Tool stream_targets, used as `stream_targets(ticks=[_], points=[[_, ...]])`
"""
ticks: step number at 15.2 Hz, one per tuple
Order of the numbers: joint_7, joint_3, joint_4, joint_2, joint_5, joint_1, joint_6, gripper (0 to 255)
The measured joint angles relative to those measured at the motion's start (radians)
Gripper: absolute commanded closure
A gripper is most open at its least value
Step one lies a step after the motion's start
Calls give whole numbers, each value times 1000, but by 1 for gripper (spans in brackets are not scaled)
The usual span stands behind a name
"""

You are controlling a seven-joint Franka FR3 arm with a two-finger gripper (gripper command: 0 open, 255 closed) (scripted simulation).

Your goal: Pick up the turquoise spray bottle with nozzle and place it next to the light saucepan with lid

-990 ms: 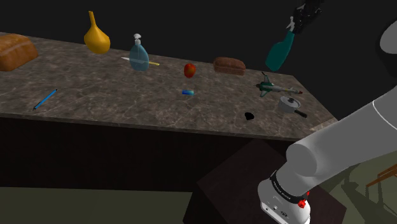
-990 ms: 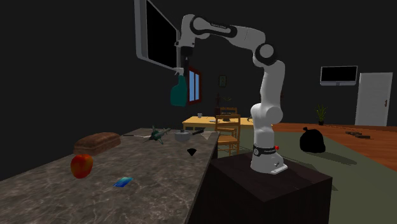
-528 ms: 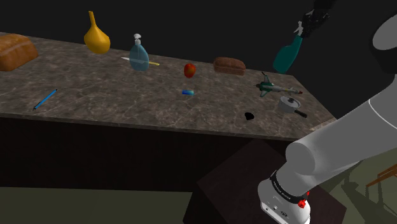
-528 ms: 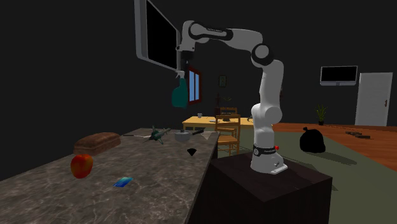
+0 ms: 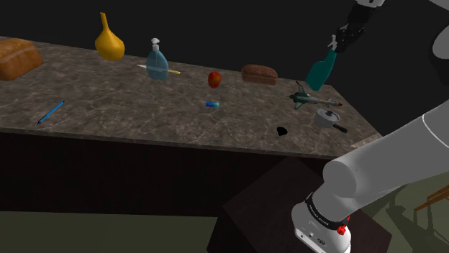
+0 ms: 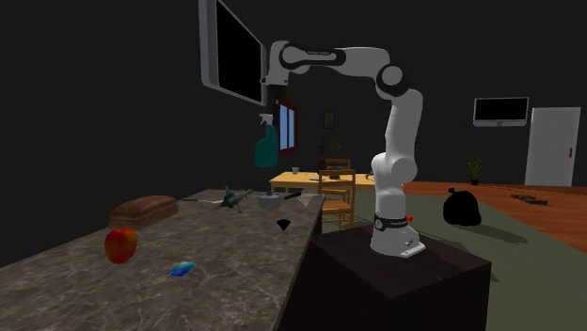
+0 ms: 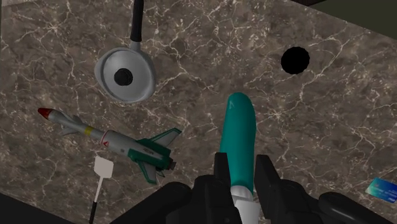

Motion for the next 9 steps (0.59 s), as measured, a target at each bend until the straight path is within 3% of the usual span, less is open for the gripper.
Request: stream_targets(ticks=[9], points=[[15, 0, -155, -35, -12, -3, 121, 255]])
